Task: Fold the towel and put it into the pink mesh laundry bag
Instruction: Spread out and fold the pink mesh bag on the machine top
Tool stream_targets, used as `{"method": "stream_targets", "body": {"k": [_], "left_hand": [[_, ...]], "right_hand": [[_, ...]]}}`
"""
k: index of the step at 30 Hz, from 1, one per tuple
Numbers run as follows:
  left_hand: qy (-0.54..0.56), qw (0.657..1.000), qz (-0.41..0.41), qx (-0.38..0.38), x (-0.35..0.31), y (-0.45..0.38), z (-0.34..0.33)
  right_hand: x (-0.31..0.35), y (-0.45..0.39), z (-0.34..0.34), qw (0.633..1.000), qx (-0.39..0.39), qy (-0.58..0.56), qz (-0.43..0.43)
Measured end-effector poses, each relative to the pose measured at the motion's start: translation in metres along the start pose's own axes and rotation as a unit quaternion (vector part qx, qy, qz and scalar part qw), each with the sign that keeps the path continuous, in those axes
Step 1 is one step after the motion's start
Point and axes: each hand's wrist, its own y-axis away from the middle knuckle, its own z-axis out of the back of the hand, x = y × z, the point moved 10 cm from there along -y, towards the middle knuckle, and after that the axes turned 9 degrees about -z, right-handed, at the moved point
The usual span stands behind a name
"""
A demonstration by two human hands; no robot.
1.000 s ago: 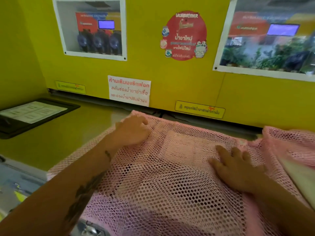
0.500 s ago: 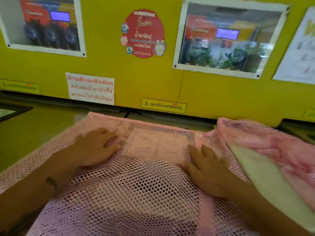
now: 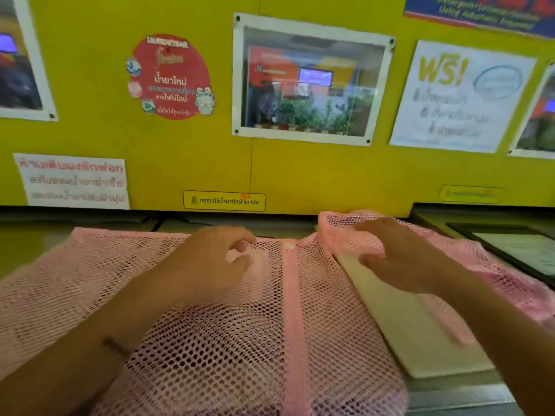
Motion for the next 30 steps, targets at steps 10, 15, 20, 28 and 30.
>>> {"method": "stream_targets", "body": {"k": [10,15,20,28,30], "left_hand": [[0.064,0.992,-0.074,0.074,-0.109,-0.067,-0.058],[0.071,0.99,-0.075,0.1,-0.154,-0.108,-0.103],[-0.02,0.989,-0.085,0.12,-0.194,-0.154,-0.17],[-0.052,0.998,-0.044,0.005,-0.191,-0.178,-0.183],[-0.036,0.99,-0.073,-0.114,-0.198,-0.181,-0.14]], "right_hand": [[-0.169,-0.035,-0.016,0.976,0.162,0.077,-0.123],[-0.197,-0.044,0.046,0.984,0.01,-0.18,0.0],[-0.202,-0.026,0.091,0.967,0.074,-0.226,0.088],[-0.213,-0.021,0.016,0.966,0.22,0.076,0.113],[-0.206,-0.034,0.037,0.978,0.14,0.039,0.151]]}}
